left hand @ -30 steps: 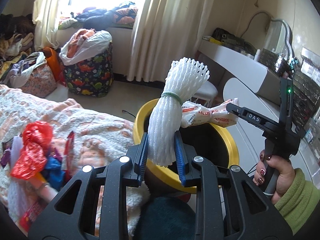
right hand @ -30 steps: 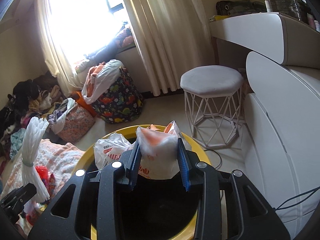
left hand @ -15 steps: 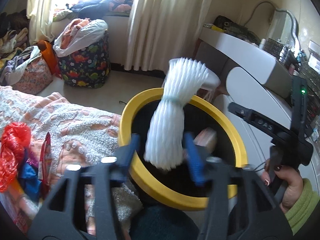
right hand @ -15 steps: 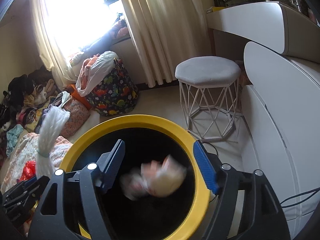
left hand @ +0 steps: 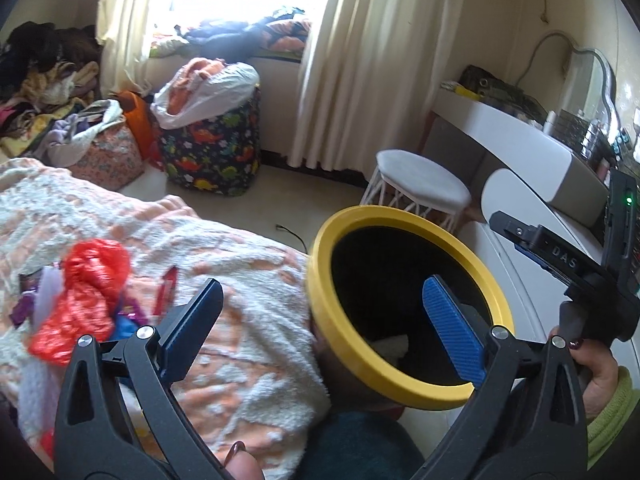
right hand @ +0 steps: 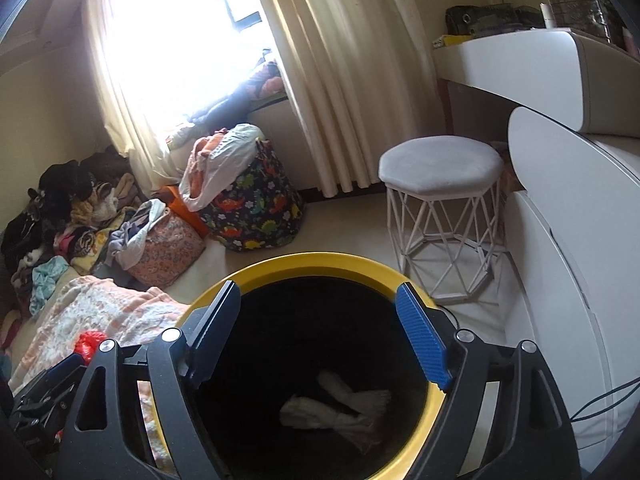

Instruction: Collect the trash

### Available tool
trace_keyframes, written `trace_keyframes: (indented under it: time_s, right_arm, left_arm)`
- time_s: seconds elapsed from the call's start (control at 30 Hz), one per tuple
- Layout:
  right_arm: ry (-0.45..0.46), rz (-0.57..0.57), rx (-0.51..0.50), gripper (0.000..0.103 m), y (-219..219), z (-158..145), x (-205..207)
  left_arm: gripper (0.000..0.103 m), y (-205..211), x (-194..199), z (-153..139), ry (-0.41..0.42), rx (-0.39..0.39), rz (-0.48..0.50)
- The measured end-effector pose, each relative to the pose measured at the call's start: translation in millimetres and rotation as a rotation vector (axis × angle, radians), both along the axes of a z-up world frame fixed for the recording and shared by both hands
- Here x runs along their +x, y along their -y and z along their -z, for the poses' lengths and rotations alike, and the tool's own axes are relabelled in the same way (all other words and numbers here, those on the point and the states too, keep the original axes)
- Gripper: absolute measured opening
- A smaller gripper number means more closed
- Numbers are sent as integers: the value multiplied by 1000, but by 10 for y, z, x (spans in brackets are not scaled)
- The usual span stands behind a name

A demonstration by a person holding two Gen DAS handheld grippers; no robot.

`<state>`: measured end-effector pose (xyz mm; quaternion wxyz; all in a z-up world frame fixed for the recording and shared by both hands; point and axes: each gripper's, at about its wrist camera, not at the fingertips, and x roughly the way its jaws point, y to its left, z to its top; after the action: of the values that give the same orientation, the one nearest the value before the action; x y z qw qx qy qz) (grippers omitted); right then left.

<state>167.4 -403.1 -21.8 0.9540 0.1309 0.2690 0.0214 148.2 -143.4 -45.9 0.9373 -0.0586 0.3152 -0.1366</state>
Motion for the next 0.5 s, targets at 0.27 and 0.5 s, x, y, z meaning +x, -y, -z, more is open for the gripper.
trace_keyframes:
  time_s: [0.27,0.5]
  right_arm:
    - [38,-95,-21,78,-354,-115,-54]
    - [67,-178,-42,80,-638,-188,-133]
  left_arm:
    - [92,-283,-104,-111,33,-7,-66]
    - [92,-475,-174,-219,65,-12,-120]
